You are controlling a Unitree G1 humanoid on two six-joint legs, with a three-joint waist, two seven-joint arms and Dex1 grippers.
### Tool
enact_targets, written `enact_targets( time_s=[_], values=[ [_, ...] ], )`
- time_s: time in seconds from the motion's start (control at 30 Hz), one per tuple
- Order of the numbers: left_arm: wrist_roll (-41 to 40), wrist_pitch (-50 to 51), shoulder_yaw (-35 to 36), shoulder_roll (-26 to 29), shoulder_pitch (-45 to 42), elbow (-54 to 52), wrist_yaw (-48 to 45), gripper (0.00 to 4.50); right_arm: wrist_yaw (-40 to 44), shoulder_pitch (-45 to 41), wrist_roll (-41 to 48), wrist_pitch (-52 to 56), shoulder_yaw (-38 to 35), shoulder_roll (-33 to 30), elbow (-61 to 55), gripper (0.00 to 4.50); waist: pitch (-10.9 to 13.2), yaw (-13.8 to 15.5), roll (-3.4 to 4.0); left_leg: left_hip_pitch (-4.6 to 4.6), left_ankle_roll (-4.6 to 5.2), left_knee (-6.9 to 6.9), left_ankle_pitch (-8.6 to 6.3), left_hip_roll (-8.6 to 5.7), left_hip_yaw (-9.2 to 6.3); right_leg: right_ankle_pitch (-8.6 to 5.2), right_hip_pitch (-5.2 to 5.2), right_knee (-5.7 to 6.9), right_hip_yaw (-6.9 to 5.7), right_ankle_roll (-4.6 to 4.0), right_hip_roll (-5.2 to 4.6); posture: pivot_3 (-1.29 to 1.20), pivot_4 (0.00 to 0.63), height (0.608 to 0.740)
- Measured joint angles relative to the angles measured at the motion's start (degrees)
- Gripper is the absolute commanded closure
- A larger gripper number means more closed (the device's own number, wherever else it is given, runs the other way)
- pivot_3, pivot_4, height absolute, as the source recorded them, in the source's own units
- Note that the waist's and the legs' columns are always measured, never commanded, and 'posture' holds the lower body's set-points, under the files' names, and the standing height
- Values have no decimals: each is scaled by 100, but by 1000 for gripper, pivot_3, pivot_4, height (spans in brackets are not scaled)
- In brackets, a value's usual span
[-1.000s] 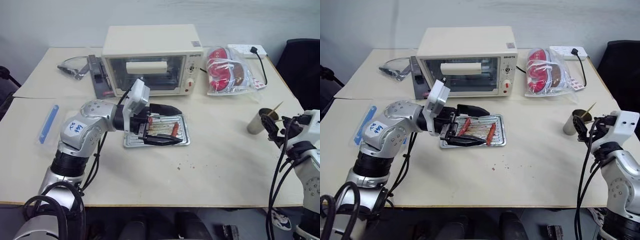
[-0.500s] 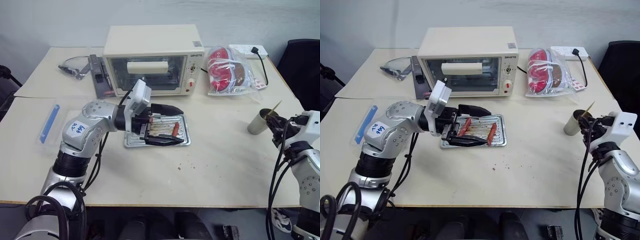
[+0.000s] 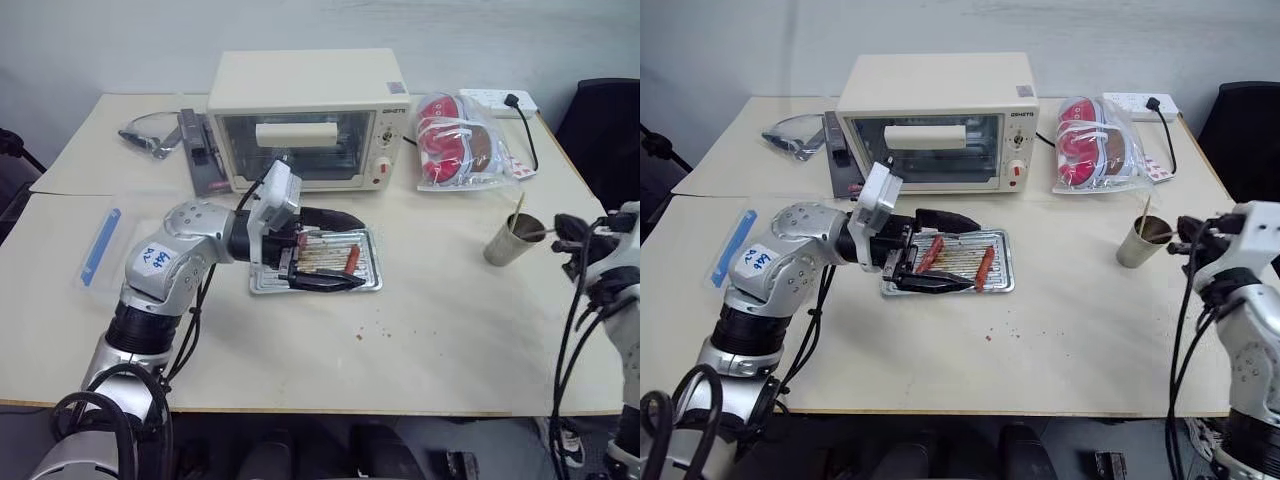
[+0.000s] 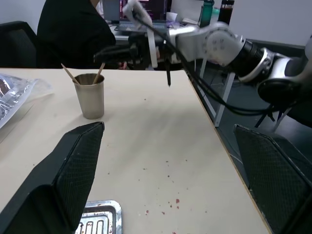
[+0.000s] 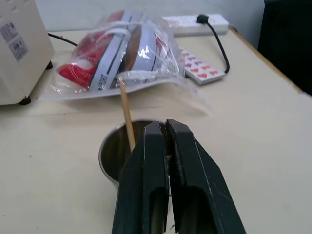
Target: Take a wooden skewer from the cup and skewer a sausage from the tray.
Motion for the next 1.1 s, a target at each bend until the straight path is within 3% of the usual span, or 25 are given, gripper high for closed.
enact_targets(
  time_s=[0.23,0.33,0.37,0.47,0.5,0.67,0.87,1.1],
  values=[
    [83,-171,119,28,336,-13,126,0,5,-604,1890,1908,-912,-1272,-382,4461,1,-11,1,1,3,-3,0,7,-2,0,2,-8,-2,0,0,0,150,740],
    [417,-574,347,-31,564,-25,603,0,-319,-847,3648,2464,-956,-1472,-369,4461,1,-13,0,1,3,-3,0,9,0,0,3,-10,0,0,2,0,150,740],
    [499,-685,474,0,738,-81,742,0,-671,-840,4750,2430,-836,-1516,-299,4461,1,-14,-1,0,5,-2,-1,10,1,0,3,-10,-1,0,2,0,150,740],
    [534,-724,691,66,1088,-267,968,0,-1634,-803,6827,1931,-142,-1546,-208,4461,10,-3,-15,-5,10,6,-3,10,-1,0,6,-12,-5,0,-2,0,150,740],
    [523,-699,742,77,1128,-371,1023,0,-1855,-859,7156,1759,102,-1442,-217,4461,14,0,-24,-6,11,10,-3,10,-1,1,7,-20,-5,1,-2,0,150,740],
    [222,-317,1193,138,1573,-1187,1555,0,-2583,-1382,7479,1189,1415,-23,-232,4461,14,-14,-32,-13,12,5,-3,10,-4,2,-2,-17,-7,4,-5,0,150,740],
    [-337,272,1670,178,1883,-1739,2083,0,-2566,-1911,7489,1364,2158,169,94,4461,14,-1,-33,-26,13,11,-4,8,-11,4,-1,-28,-17,6,-9,0,150,740],
    [-634,527,1678,315,2235,-2136,2140,0,-2612,-2470,7490,1648,2282,717,995,4461,15,-15,-29,-24,13,6,-3,7,-10,4,-5,-28,-16,7,-7,0,150,740]
  ],
)
